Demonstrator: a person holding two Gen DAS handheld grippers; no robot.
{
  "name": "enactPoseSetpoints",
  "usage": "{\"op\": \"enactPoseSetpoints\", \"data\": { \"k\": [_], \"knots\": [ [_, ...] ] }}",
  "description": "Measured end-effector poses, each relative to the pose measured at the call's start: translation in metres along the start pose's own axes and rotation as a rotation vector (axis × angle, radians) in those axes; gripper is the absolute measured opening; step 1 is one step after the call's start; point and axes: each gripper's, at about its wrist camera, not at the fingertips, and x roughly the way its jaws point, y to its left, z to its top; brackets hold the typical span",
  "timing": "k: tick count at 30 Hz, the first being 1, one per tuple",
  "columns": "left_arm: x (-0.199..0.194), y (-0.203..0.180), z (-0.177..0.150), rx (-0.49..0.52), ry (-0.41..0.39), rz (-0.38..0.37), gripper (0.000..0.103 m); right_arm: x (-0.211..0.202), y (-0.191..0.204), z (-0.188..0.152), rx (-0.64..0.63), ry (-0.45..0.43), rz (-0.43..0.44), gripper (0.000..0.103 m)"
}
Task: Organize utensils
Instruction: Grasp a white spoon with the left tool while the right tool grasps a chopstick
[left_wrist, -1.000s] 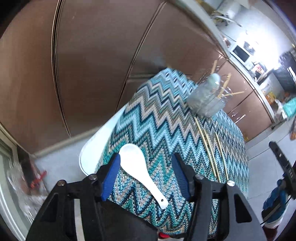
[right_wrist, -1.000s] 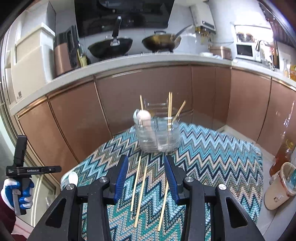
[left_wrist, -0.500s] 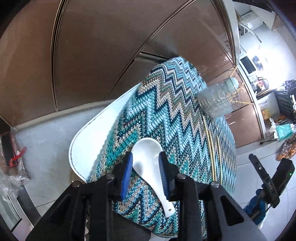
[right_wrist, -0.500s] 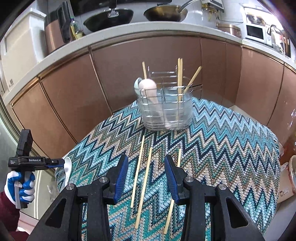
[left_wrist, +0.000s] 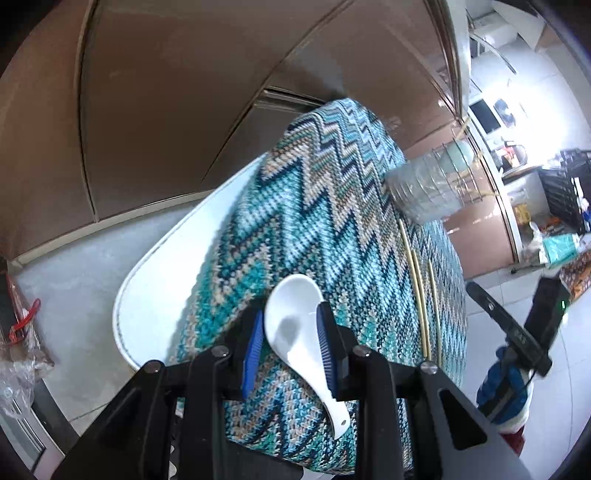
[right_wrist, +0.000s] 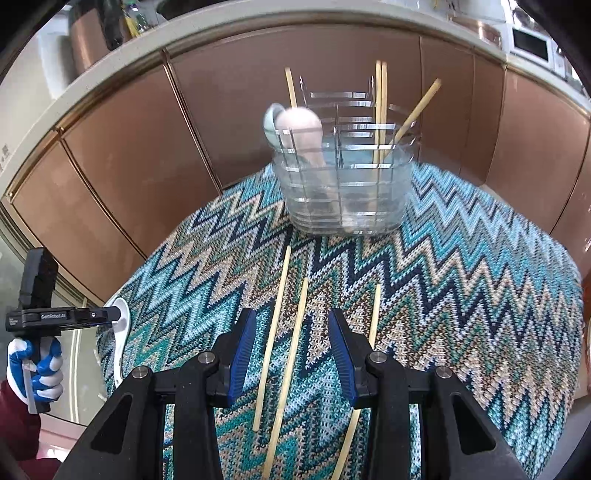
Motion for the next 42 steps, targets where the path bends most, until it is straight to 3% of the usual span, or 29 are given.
{"op": "enactPoseSetpoints", "data": {
  "k": [7,20,28,42],
  "knots": [
    [0.008,-0.01,0.005,0.064,0.02,0.056,0.013,0.045,-0.012,0.021,0.026,0.152,0.052,0.027],
    [0.016,-0.016,0.006,0.114,0.035,0.089,0.006,0.109,-0.007,0.039,-0.025,0.333,-0.03,0.012],
    [0.003,-0.032,0.002,0.163,-0.023,0.088,0.005,0.076,-0.009,0.034,-0.03,0.251,0.0,0.008],
    [-0.044,-0.09,-0.013,0.327,-0.184,0.106,0.005,-0.046,0.022,0.017,-0.074,-0.051,0.019,0.006]
  ]
}}
